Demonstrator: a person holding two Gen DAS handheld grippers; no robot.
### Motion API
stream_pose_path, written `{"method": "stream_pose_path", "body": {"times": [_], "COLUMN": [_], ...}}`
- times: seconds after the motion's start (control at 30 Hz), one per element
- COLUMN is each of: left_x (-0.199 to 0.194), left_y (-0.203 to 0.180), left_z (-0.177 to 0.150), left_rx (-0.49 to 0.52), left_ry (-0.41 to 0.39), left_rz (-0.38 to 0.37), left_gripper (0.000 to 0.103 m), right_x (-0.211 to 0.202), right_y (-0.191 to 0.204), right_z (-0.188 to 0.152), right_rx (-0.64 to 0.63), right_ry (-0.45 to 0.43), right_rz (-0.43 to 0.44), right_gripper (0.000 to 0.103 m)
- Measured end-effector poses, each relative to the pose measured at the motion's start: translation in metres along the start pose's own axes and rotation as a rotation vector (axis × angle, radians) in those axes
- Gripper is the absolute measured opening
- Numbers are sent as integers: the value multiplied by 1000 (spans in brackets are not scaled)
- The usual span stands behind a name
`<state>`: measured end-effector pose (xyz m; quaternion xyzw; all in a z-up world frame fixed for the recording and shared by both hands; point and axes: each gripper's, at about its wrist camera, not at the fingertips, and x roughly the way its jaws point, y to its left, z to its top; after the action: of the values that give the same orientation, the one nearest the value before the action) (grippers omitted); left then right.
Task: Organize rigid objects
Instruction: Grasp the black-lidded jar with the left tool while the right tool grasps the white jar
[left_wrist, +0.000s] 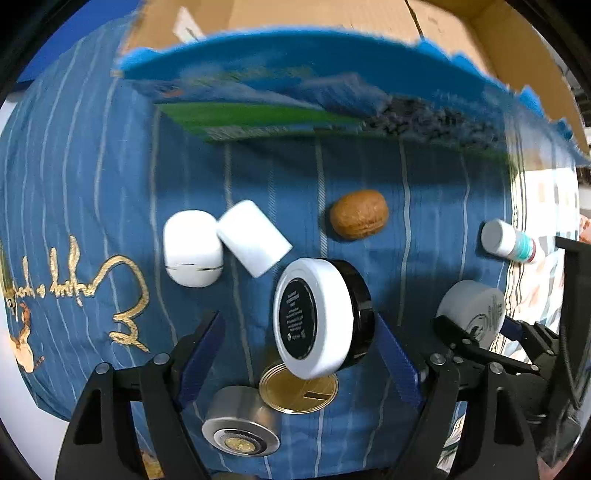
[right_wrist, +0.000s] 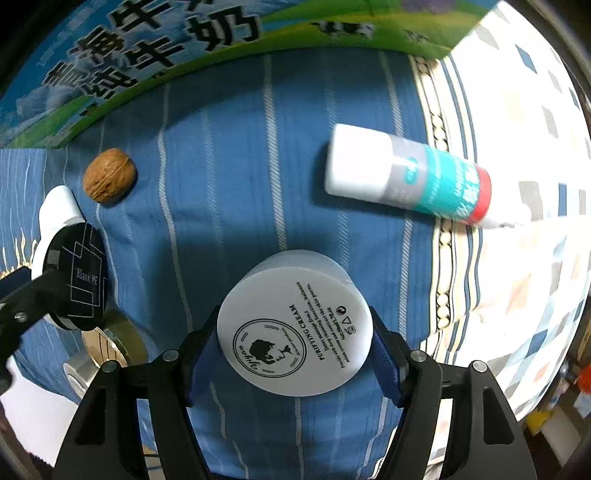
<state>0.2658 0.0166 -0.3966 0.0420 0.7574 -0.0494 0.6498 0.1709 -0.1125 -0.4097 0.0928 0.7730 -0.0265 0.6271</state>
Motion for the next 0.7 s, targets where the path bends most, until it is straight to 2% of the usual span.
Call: {"method": "stream_pose_path", "body": {"times": [0.13,0.2,0.37,0.4,0.47,0.57,0.63,0.7], "left_x": [12,25,53,58,69,80,85,87], "left_y": [-6,-9,-14,-15,-17,-18,-26,-33], "left_z": [8,12,28,31,37,43,42,40], "left_rx": [23,20,21,23,23,23,34,50], "left_ry": [33,61,105,110,125,118,93,72], "left_rz": [-32,-38,-14,-6,9,38,57,93], "left_gripper": [81,82,82,82,82,80,74,73], "right_x": [5,12,36,32,29,13,20,21], "right_y": [-6,-10,-10,-19,-7,-16,-17,-15], "right_z": [-14,-10,-12,-12,-5,7,10,11], "right_rx": [24,29,36,36,38,36,35,38], "right_ry": [5,12,11,13,15,21,21,21], "right_rz": [-6,-5,-9,-10,-17,-23,-26,-30], "right_gripper": [73,73,73,73,72,72,72,72]}}
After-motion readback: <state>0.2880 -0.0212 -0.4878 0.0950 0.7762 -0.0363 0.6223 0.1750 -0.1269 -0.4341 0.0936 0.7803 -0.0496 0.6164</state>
